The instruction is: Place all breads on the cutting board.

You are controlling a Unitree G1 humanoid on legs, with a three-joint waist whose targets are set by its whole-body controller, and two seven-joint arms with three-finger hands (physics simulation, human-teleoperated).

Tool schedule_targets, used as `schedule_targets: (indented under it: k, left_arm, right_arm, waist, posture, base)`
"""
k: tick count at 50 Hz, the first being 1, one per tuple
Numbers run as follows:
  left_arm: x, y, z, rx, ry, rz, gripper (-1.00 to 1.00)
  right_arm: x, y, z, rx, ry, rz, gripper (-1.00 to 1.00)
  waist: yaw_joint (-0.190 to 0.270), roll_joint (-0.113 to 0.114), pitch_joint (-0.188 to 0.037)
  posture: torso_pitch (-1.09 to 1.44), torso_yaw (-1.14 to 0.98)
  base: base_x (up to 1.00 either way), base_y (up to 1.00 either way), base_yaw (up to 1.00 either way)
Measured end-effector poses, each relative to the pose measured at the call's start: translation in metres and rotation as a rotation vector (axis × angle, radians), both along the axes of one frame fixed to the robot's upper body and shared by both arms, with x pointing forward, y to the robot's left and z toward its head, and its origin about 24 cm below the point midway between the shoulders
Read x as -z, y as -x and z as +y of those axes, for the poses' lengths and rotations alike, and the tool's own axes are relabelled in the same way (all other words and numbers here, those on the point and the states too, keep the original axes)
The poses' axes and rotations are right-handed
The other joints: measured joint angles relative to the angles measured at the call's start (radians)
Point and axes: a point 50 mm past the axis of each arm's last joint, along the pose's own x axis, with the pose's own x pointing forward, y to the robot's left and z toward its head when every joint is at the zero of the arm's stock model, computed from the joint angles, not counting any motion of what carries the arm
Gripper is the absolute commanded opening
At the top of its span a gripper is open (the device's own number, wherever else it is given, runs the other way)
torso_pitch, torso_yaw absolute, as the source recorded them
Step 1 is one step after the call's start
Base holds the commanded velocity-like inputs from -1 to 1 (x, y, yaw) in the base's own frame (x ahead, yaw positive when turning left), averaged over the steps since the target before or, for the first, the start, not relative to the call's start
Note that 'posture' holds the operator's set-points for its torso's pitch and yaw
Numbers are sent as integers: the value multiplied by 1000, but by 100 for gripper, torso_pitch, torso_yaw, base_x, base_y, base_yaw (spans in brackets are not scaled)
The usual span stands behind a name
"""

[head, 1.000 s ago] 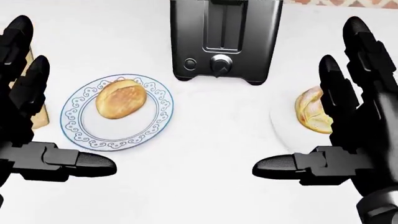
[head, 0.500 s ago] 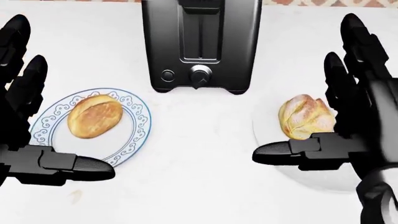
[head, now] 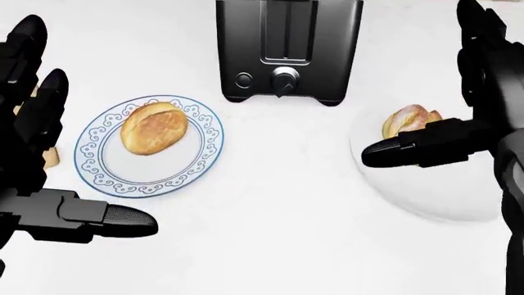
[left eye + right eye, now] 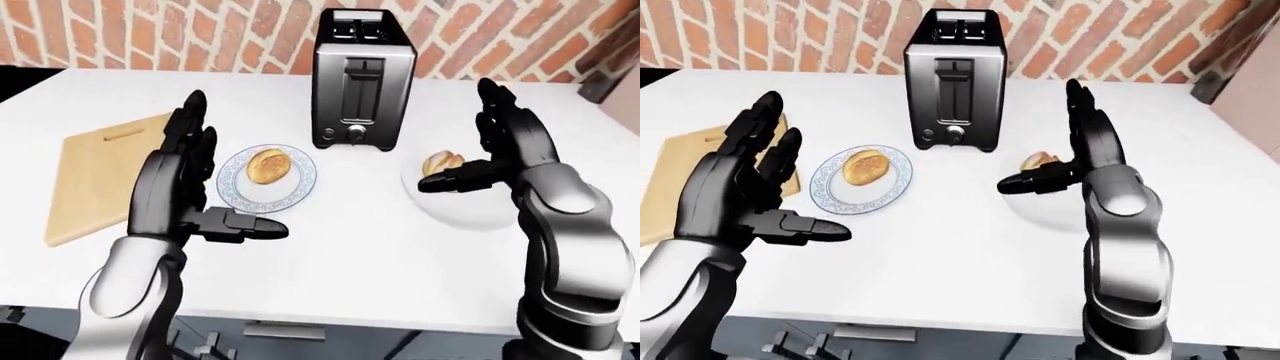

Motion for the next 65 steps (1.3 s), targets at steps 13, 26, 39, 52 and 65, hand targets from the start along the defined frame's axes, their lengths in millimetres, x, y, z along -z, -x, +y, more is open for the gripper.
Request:
schedule_targets:
  k: [13, 26, 39, 52, 65]
  left_arm:
    - [-1, -1, 1, 0, 1, -3, 100]
    - [-1, -2, -1, 5, 2, 1, 100]
    - [-2, -1, 2, -4, 3, -4, 100]
    - [-3, 0, 3, -8, 5, -7, 100]
    - [-3, -1, 3, -8, 8, -5, 100]
  right_arm:
    - [2, -9, -15, 49, 94, 50, 100]
    - [9, -10, -16, 51, 108, 48, 57]
    - [18, -2, -10, 11, 139, 57, 27]
    - [29, -8, -14, 33, 199, 86, 44]
    - [42, -14, -15, 27, 253, 149, 47]
  waist:
    - [3, 4, -8]
    - [-2, -7, -18]
    - [1, -24, -27]
    - [1, -39, -34]
    - [5, -57, -43]
  posture:
    - [0, 0]
    - [0, 0]
    - [0, 0]
    - [0, 0]
    - [0, 0]
  base:
    - [0, 0, 0]
    - [0, 0, 0]
    - [0, 0, 0]
    - [0, 0, 0]
    - [0, 0, 0]
